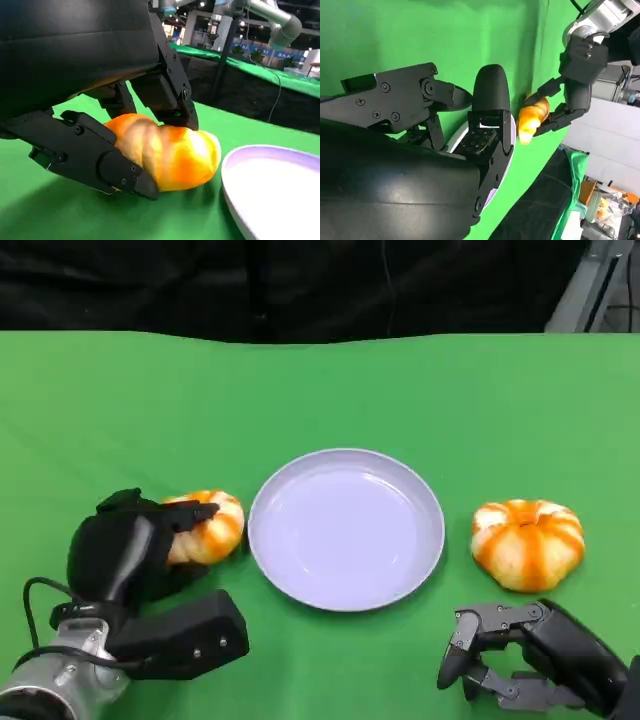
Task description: Grasp the bread from the table and place it into the plate.
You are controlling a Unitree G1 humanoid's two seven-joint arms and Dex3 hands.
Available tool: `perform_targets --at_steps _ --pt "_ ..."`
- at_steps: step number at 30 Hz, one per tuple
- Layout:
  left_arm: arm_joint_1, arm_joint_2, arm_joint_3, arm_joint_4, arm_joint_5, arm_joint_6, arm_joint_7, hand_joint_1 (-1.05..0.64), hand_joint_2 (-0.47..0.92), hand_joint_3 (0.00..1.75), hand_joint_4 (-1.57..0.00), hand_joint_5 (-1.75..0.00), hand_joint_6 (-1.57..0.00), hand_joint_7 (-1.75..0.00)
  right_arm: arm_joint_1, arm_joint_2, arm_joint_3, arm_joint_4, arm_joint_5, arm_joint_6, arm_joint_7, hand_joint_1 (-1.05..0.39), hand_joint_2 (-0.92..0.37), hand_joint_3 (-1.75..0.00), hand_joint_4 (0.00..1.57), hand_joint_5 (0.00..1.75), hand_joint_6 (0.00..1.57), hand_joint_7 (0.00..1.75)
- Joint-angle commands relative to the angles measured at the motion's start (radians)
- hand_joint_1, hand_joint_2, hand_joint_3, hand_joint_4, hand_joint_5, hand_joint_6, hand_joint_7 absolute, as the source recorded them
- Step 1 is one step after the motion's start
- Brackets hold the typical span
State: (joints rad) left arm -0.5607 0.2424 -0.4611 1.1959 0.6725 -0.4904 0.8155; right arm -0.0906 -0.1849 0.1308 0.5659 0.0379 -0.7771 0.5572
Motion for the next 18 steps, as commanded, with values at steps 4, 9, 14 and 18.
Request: perform_targets --at_steps 4,9,14,18 --pt "0.026 0.056 0.037 -0.082 -0.007 0.031 0.032 -0.11 0.86 0.0 -0.87 -0.95 -1.26 0.0 -0.005 -0.006 -0.002 0.018 0.009 -0.018 0.002 -0.05 -0.9 -0.53 0.75 1.58 0.81 1.08" --pt "0.037 0.064 0.051 -0.121 -0.004 0.039 0.042 -0.1 0.85 0.0 -0.92 -0.83 -1.26 0.0 -0.007 -0.006 -0.002 0.022 0.009 -0.018 0.003 -0.05 -0.91 -0.52 0.74 1.57 0.82 1.08" --pt "0.054 0.077 0.065 -0.202 0.009 0.042 0.081 -0.08 0.85 0.0 -0.94 -0.9 -1.29 -0.01 -0.013 -0.003 -0.002 0.033 0.016 -0.024 0.008 -0.05 -0.91 -0.51 0.75 1.58 0.82 1.09" --pt "0.087 0.094 0.069 -0.323 0.029 0.03 0.086 -0.08 0.86 0.0 -0.92 -0.94 -1.29 0.0 -0.014 -0.003 -0.002 0.033 0.009 -0.028 0.005 -0.05 -0.91 -0.51 0.75 1.58 0.82 1.09"
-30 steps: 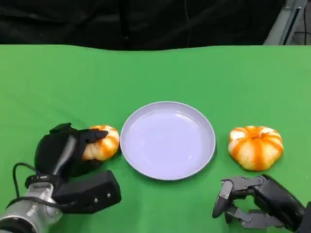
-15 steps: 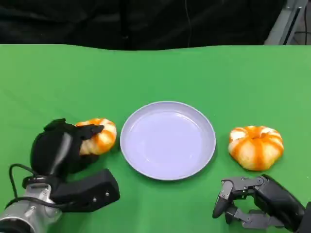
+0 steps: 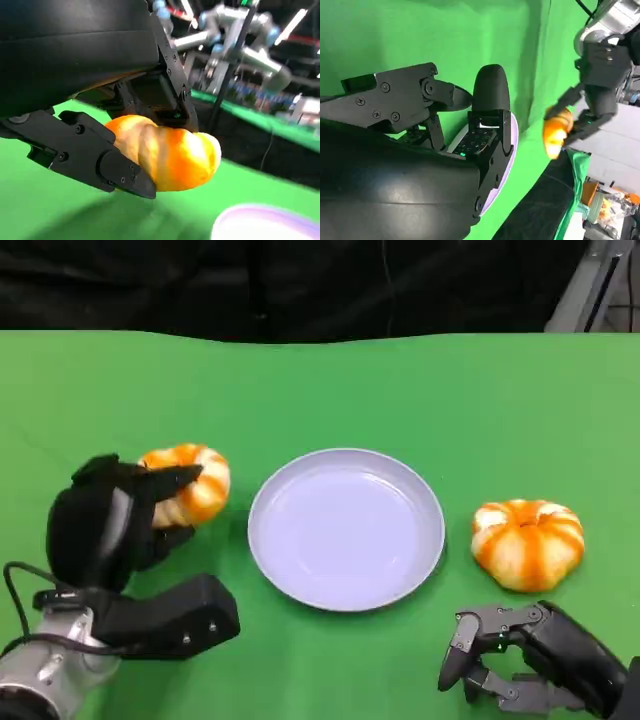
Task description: Grasp the bread from the table and place it into the plate.
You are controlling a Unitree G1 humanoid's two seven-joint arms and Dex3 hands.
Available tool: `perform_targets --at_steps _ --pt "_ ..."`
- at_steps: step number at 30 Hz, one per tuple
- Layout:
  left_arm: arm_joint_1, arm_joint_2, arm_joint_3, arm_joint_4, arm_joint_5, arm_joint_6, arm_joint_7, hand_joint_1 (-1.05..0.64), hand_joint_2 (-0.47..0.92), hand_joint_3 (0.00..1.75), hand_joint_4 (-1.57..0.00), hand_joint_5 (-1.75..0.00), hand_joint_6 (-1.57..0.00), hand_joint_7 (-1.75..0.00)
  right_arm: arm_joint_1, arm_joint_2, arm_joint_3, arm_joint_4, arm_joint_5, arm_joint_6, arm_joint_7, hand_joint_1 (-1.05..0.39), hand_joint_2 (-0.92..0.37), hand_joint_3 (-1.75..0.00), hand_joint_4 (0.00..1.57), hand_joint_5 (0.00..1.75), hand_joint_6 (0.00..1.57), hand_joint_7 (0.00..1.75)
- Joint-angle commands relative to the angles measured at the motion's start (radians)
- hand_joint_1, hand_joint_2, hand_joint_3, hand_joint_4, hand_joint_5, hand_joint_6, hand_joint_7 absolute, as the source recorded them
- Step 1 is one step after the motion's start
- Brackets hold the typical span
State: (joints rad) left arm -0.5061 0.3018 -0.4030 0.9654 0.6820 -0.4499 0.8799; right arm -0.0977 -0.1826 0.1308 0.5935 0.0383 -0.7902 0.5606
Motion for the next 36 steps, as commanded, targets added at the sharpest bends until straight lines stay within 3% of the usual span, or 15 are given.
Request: perform_targets --at_steps 1,18,29,36 --pt "0.037 0.036 0.013 -0.105 0.021 -0.008 0.018 -0.08 0.86 0.0 -0.92 -0.94 -1.29 0.0 -0.007 -0.005 -0.002 0.006 0.008 -0.017 0.001 -0.05 -0.91 -0.51 0.75 1.58 0.82 1.09" --pt "0.083 0.01 0.001 -0.331 0.05 -0.055 -0.089 -0.07 0.86 0.01 -0.89 -0.97 -1.29 0.0 -0.007 -0.001 0.001 0.007 0.007 -0.012 0.004 -0.05 -0.91 -0.52 0.74 1.58 0.81 1.09" --pt "0.033 -0.041 -0.032 -0.252 0.055 -0.149 -0.152 -0.08 0.86 0.0 -0.95 -0.8 -1.29 0.0 -0.005 0.002 0.0 0.001 0.004 0.004 -0.001 -0.05 -0.91 -0.52 0.75 1.58 0.82 1.09" --pt "0.007 -0.07 -0.024 -0.207 0.045 -0.178 -0.195 -0.07 0.87 0.0 -0.95 -0.79 -1.28 0.0 -0.004 0.002 0.0 -0.002 -0.002 0.0 -0.005 -0.05 -0.91 -0.52 0.76 1.57 0.82 1.08"
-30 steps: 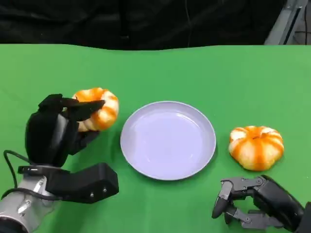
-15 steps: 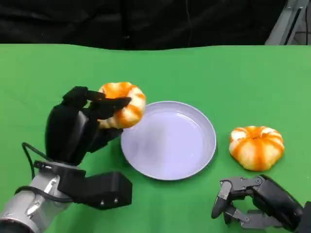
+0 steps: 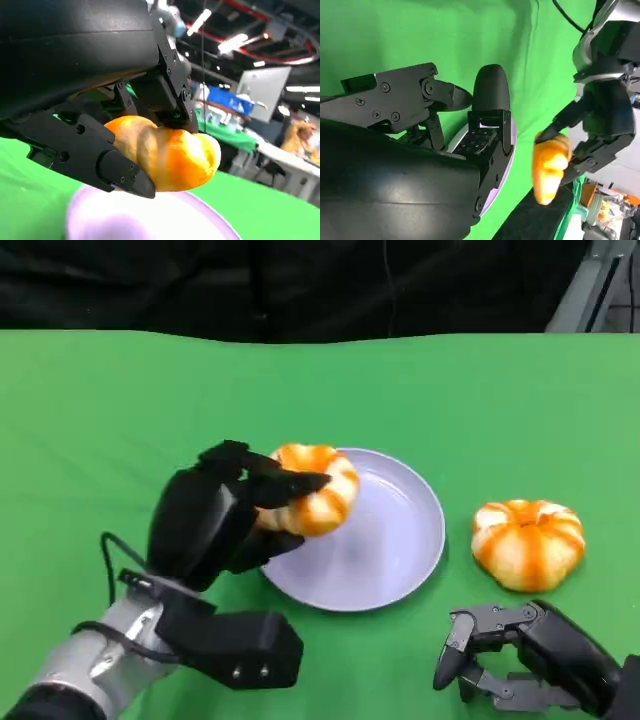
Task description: Grasp the bread from the table and place it into the plate.
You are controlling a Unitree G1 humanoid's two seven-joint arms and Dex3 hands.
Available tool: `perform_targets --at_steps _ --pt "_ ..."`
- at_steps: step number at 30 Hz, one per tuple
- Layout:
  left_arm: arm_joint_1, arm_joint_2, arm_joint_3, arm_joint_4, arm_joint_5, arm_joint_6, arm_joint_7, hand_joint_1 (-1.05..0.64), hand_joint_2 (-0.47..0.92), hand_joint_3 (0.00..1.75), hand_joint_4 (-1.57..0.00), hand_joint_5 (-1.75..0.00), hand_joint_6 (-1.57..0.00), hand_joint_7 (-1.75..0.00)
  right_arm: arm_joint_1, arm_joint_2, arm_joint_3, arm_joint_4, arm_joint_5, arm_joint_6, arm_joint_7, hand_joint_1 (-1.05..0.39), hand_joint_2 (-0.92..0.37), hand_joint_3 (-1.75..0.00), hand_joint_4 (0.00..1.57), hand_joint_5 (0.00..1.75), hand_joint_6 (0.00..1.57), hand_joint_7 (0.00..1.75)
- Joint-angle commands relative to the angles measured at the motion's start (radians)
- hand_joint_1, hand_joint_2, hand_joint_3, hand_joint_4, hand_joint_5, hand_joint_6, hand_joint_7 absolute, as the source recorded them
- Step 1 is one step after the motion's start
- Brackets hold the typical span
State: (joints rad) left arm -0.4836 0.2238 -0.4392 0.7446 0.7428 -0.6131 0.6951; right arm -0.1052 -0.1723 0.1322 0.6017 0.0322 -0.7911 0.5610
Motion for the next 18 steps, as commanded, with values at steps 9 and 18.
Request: perform_targets --at_steps 9,18 --pt "-0.145 -0.076 -0.02 0.216 -0.027 -0.061 -0.049 -0.05 0.88 0.0 -0.93 -0.81 -1.28 0.0 0.005 -0.002 0.005 -0.015 -0.001 -0.004 -0.011 -0.05 -0.89 -0.54 0.74 1.59 0.81 1.09" --pt "-0.211 -0.13 -0.042 0.326 -0.036 -0.037 -0.098 -0.06 0.89 0.0 -0.9 -0.85 -1.26 0.0 0.007 -0.004 0.015 -0.017 -0.013 -0.009 -0.009 -0.06 -0.88 -0.56 0.72 1.6 0.79 1.11"
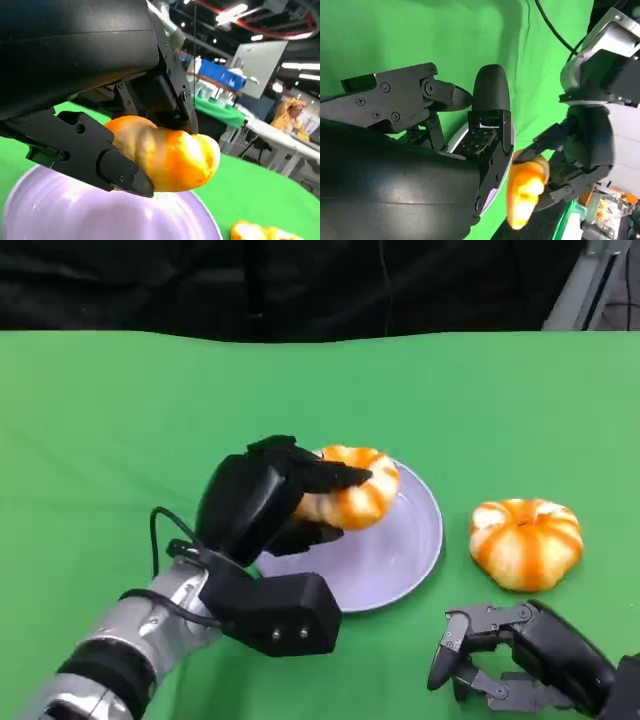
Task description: Grasp the bread from the table and place it into the plate.
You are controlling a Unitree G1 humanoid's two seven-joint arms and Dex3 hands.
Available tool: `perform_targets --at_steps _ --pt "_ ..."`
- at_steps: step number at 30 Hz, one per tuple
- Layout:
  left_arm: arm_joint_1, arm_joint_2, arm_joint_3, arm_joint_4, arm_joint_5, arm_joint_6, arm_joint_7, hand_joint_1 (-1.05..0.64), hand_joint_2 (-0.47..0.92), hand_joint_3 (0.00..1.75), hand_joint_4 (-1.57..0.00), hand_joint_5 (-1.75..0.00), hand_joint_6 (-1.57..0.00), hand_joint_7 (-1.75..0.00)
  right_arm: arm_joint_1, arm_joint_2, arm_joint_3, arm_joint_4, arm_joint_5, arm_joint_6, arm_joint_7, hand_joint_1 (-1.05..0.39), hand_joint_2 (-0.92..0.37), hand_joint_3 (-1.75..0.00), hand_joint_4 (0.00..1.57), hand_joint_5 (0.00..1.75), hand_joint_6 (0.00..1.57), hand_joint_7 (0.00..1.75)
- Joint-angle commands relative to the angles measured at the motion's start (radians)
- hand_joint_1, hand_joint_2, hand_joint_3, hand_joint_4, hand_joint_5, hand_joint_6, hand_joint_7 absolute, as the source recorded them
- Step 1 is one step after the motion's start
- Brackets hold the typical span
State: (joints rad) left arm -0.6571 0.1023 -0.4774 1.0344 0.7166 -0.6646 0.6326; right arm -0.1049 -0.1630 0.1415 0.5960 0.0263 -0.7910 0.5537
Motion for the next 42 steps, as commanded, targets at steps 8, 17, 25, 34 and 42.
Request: perform_targets --at_steps 8,17,25,34,42 --pt "-0.057 -0.028 -0.012 0.073 -0.012 0.026 -0.079 -0.05 0.83 0.0 -0.97 -0.7 -1.26 0.0 0.015 -0.007 0.018 -0.02 -0.009 -0.006 -0.006 -0.06 -0.86 -0.57 0.71 1.62 0.77 1.12" --pt "-0.07 -0.038 -0.02 0.124 -0.012 0.04 -0.111 -0.06 0.85 0.0 -1.06 -0.51 -1.25 0.0 0.019 -0.007 0.022 -0.034 -0.006 0.0 -0.008 -0.06 -0.85 -0.59 0.7 1.61 0.77 1.13" --pt "-0.075 -0.047 -0.017 0.164 -0.031 0.042 -0.154 -0.07 0.88 0.0 -1.05 -0.45 -1.22 0.0 0.019 -0.004 0.021 -0.032 0.005 0.001 -0.003 -0.07 -0.86 -0.6 0.7 1.61 0.76 1.14" --pt "-0.085 -0.054 0.01 0.199 -0.102 0.023 -0.281 -0.14 0.92 0.01 -0.98 -0.08 -0.95 0.0 0.013 -0.006 0.022 -0.03 -0.005 0.0 -0.008 -0.08 -0.86 -0.6 0.69 1.63 0.75 1.15" --pt "-0.087 -0.06 0.021 0.198 -0.109 0.027 -0.271 -0.61 0.92 0.33 -0.65 -0.01 -0.57 0.0 0.009 -0.007 0.023 -0.022 -0.004 -0.006 -0.004 -0.08 -0.86 -0.59 0.69 1.62 0.75 1.15"
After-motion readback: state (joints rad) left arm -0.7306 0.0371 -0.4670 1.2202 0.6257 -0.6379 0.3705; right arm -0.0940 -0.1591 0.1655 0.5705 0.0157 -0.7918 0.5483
